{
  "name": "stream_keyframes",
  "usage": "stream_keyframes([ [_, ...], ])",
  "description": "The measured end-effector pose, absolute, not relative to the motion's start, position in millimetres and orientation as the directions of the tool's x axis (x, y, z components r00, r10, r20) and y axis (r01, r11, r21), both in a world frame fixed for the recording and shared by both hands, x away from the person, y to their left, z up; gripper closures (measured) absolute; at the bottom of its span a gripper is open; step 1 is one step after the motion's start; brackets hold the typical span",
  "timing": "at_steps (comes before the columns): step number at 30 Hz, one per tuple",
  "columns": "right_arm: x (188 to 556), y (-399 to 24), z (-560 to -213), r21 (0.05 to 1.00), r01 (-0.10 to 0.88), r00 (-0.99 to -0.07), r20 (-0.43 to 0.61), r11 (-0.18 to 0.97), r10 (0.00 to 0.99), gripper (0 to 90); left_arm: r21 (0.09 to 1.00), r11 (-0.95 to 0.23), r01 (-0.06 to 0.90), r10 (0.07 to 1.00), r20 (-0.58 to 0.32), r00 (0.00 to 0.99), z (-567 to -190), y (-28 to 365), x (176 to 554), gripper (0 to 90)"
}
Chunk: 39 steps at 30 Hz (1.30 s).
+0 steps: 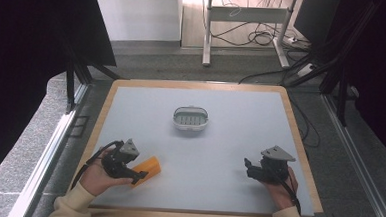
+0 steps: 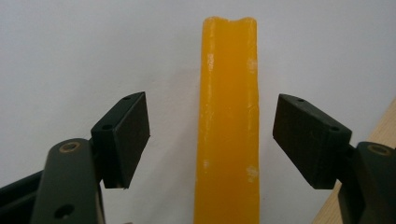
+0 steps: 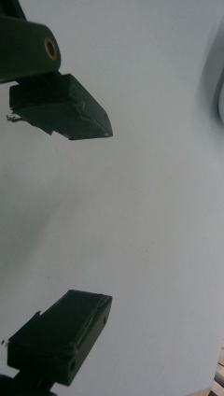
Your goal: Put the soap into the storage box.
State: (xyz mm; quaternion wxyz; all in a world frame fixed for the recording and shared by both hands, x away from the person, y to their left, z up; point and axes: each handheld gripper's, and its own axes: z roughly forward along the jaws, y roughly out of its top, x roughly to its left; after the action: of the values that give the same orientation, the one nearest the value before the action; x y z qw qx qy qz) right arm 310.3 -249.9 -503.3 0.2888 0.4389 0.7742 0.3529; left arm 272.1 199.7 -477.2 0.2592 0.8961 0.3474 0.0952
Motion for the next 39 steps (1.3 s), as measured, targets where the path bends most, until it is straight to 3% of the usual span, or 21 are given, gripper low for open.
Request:
stream_keyframes([
  [19, 310, -249, -504, 0.793, 0.477, -0.45, -0.151, 0.38, 0.88, 16.2, 0.444, -0.67, 0.595, 0.654, -0.025, 0.756, -497, 190, 278, 41.2],
  [29, 310, -249, -504, 0.791, 0.476, -0.449, -0.157, 0.384, 0.879, 16.2, 0.438, -0.692, 0.574, 0.634, -0.013, 0.773, -501, 188, 277, 60.9],
  [39, 311, -249, -505, 0.789, 0.475, -0.449, -0.163, 0.389, 0.878, 16.2, 0.44, -0.692, 0.572, 0.63, -0.018, 0.777, -501, 189, 278, 61.5],
])
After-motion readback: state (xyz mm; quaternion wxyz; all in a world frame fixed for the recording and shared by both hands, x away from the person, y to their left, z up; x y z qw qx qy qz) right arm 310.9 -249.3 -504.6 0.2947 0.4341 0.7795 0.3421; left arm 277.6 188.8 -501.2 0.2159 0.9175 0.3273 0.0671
